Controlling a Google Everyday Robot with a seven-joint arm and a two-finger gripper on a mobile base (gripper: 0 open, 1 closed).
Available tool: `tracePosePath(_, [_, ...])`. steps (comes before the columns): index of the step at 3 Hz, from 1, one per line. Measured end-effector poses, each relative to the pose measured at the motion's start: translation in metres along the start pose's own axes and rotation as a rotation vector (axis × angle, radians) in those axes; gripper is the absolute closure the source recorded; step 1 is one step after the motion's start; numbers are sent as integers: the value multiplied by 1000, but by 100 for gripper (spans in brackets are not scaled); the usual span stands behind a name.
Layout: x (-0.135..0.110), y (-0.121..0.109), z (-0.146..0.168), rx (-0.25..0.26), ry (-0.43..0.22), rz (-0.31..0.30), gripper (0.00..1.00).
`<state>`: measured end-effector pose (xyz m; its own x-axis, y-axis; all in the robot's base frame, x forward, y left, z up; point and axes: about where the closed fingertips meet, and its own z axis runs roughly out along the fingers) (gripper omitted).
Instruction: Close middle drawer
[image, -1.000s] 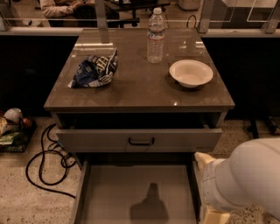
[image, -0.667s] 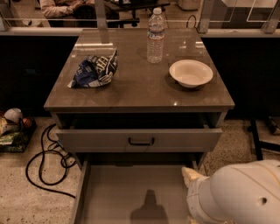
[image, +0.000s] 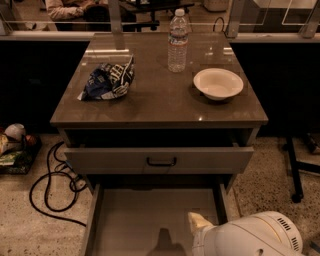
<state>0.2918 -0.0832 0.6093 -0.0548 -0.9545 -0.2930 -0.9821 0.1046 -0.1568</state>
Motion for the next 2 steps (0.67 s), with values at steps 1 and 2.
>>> tracePosePath(1, [0,1,18,-8,8,-4,0])
tracePosePath(2, [0,18,66,-33,-13,-27,0])
